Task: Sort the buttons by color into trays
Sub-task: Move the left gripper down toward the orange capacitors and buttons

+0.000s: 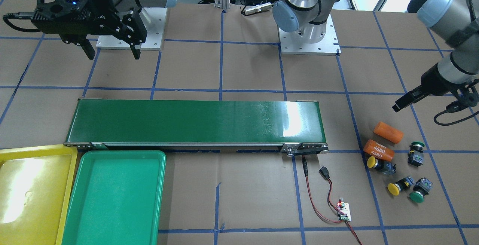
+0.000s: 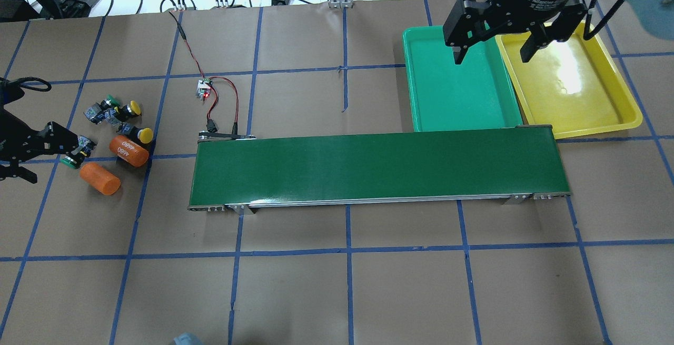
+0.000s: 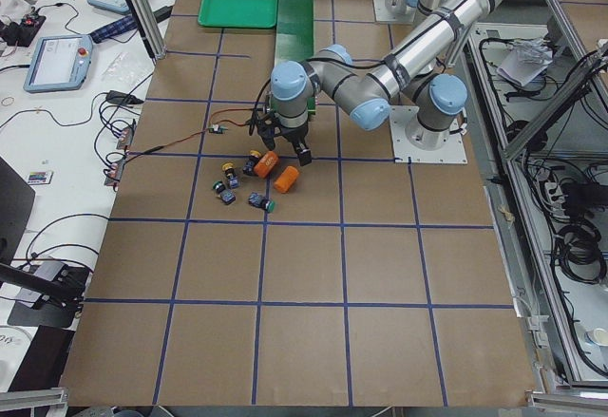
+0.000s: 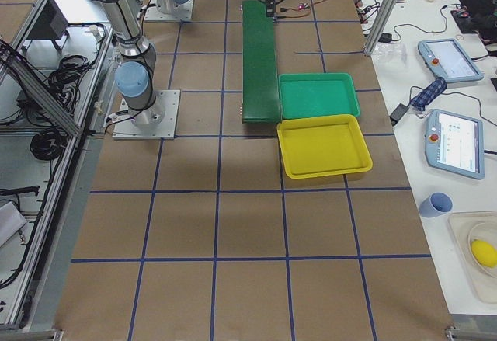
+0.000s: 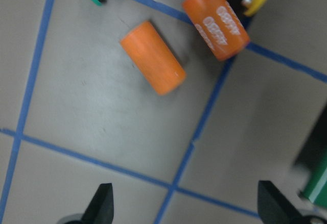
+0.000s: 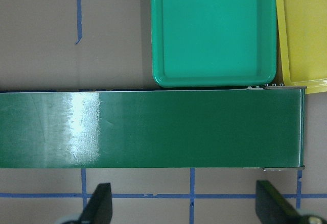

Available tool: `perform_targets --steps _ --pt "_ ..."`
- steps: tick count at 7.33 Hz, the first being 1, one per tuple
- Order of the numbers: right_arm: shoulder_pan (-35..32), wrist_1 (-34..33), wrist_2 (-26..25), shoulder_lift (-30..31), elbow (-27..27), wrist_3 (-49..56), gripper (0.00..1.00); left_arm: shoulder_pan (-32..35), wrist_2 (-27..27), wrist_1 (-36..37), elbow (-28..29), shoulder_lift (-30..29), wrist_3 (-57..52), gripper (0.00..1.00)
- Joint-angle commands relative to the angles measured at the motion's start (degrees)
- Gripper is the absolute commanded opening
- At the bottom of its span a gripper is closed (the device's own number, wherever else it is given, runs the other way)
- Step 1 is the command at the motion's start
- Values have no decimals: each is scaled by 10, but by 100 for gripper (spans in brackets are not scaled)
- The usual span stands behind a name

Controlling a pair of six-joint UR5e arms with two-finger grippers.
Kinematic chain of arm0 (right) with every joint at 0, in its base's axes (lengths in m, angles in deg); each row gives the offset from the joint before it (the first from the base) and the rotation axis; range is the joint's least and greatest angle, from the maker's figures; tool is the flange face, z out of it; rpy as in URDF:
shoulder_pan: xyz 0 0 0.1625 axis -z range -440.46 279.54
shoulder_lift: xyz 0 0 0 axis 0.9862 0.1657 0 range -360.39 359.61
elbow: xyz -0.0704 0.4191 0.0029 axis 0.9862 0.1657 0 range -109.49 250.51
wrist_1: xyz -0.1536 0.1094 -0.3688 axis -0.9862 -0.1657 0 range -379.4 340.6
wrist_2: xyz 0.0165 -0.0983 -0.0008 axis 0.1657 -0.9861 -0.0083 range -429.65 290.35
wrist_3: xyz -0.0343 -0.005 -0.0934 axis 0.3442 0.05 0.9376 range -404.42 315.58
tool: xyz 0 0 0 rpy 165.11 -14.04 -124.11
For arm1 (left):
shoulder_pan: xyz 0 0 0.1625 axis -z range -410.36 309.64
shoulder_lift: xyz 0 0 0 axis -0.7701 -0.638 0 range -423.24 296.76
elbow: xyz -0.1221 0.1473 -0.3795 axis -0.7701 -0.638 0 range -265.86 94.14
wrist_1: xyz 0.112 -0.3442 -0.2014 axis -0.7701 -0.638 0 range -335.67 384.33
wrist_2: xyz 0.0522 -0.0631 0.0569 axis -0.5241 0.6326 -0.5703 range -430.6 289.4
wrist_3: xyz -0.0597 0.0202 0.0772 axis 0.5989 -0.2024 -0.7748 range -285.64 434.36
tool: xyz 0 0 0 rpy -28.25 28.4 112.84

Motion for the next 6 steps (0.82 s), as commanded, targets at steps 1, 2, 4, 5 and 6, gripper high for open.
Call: perform_targets --steps 1,2,4,5,6 --pt "0 0 -1 0 -1 0 100 -7 3 50 -26 -25 22 100" --pt "-2 0 3 0 -1 0 100 -7 4 87 -27 -47 41 100" --pt "-2 1 2 -1 -1 0 100 -7 0 117 -31 -80 45 100" --pt "-2 1 3 -2 -1 0 100 -7 2 117 -32 -98 46 100" --pt "-2 1 3 -1 -1 0 100 -7 2 118 -23 -106 46 100"
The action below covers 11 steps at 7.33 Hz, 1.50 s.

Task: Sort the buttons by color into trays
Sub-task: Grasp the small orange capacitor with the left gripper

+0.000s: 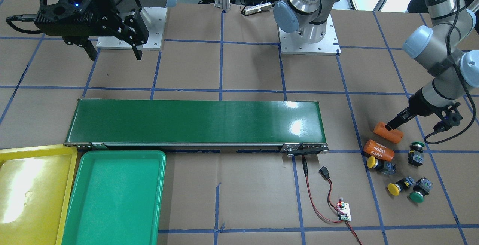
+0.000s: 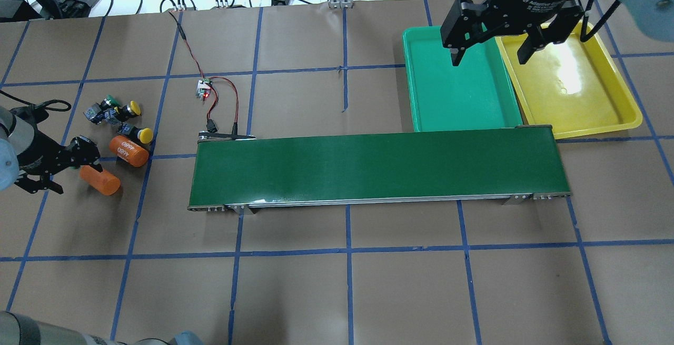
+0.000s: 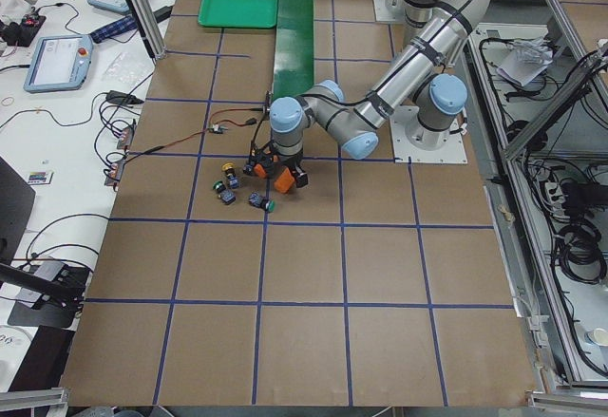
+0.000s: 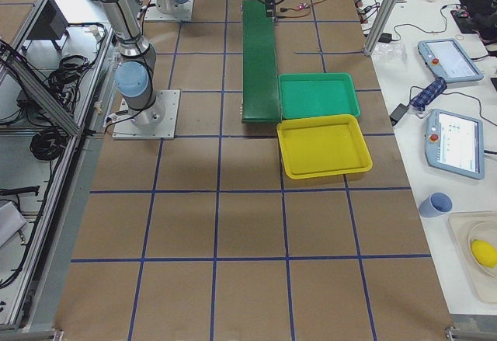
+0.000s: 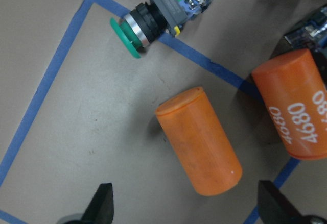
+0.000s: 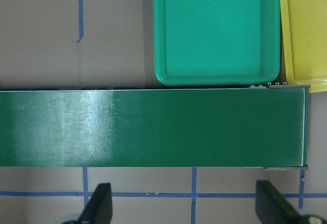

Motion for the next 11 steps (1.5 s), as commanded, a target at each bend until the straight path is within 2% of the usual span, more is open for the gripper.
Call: perform_targets --steps 1,3,4,5,6,7,8,9,11 --pt "0 0 -1 1 0 0 100 0 1 3 6 -19 2 100" --pt "0 5 -3 3 0 0 100 0 6 18 -2 -38 27 100" --pt "0 5 -4 4 0 0 100 0 6 25 0 -46 32 96" --pt "0 6 -5 4 0 0 100 0 6 25 0 -50 32 81" --pt "0 8 -5 3 0 0 100 0 6 30 1 -53 32 71" --pt "0 9 -3 4 0 0 100 0 7 31 4 -56 30 58" --pt "0 9 -3 3 0 0 100 0 7 31 6 -56 27 25" --pt "0 9 -3 3 0 0 100 1 6 32 7 -54 27 0" --pt "0 8 -2 3 0 0 100 10 29 27 4 -28 42 0"
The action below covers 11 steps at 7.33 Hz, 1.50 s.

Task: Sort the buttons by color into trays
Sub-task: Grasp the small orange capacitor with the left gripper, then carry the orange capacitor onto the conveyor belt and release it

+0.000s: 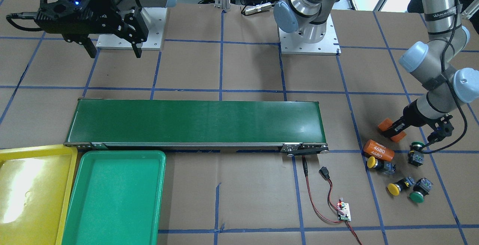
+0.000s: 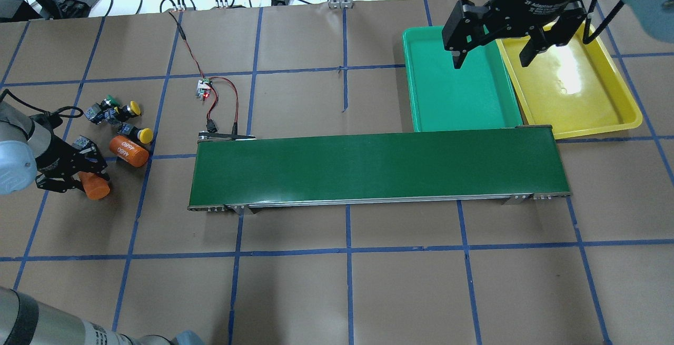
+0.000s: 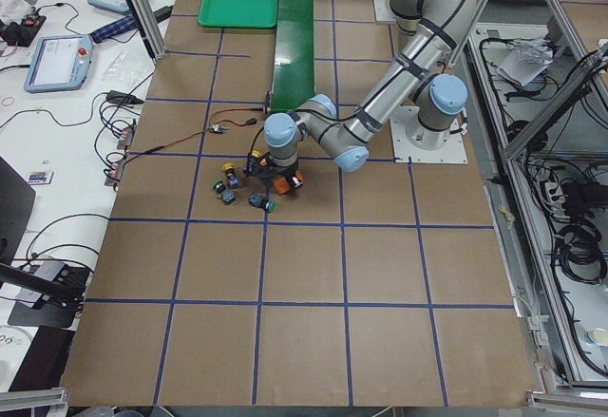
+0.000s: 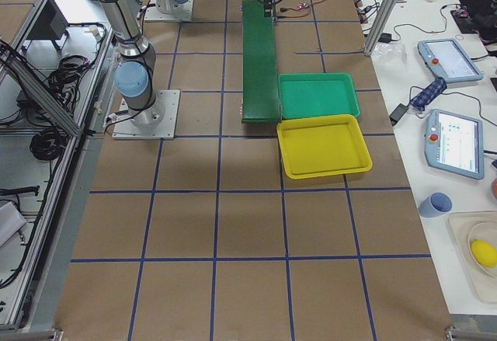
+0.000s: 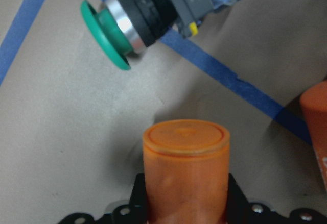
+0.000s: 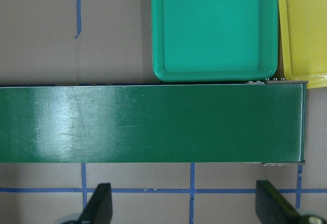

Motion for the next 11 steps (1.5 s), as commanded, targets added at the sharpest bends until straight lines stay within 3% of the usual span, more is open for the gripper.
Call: perform_targets --steps 1,3,5,8,11 --pt "0 0 0 1 0 0 100 7 38 -10 -9 33 51 0" --pt "0 0 2 1 -1 0 100 45 47 -51 -14 88 157 0" --pt "0 -1 2 0 -2 0 100 146 43 -63 -12 118 294 0" --pt "0 -2 2 0 -2 0 100 264 80 -57 -10 104 523 0" --pt "0 -1 2 0 -2 0 100 309 86 -70 -19 120 610 0"
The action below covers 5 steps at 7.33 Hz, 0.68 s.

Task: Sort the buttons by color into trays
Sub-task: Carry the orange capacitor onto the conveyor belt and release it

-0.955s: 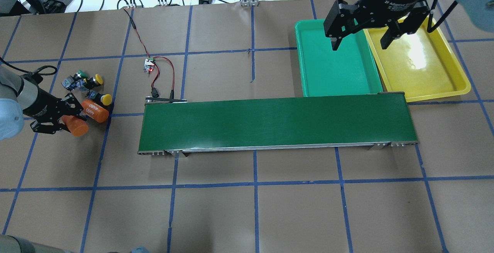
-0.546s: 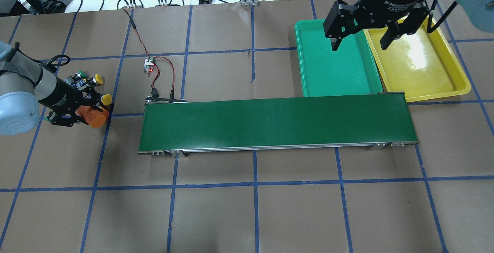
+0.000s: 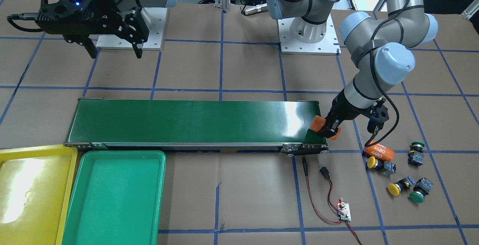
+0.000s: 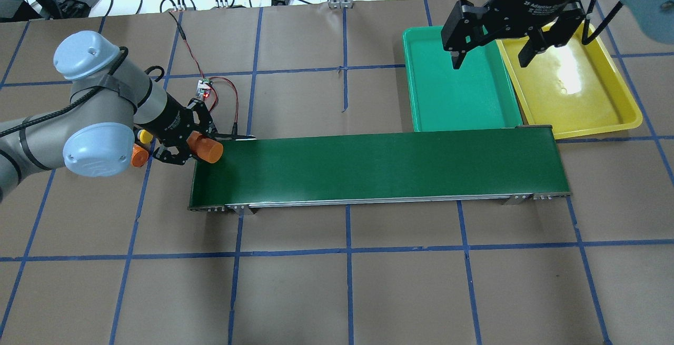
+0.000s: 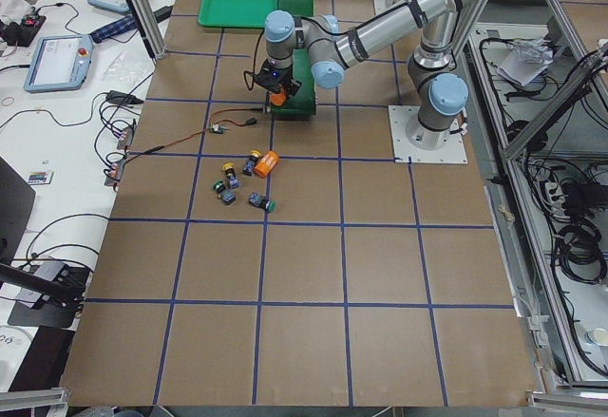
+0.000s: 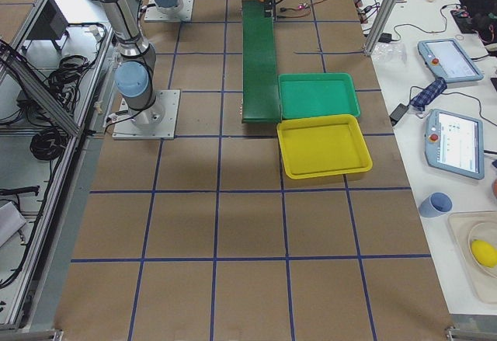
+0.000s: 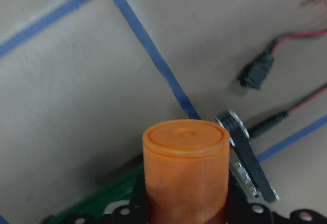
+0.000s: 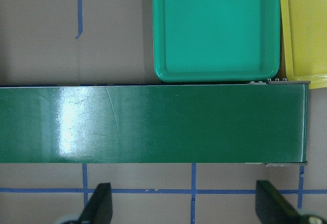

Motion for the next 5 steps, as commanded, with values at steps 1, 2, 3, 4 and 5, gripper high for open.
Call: perform_targets --steps 1,2,3,4,5 --pt "0 1 -1 0 0 0 100 36 2 -15 -11 0 74 0" --pt "0 1 -1 1 0 0 100 44 2 -17 -12 5 84 0" --pt "0 1 -1 1 0 0 100 44 1 -17 -13 -5 86 0" --pt "0 2 -1 2 0 0 100 44 -1 -17 -13 -10 87 46" --pt "2 2 -2 2 -1 1 100 43 3 -17 -13 2 84 74"
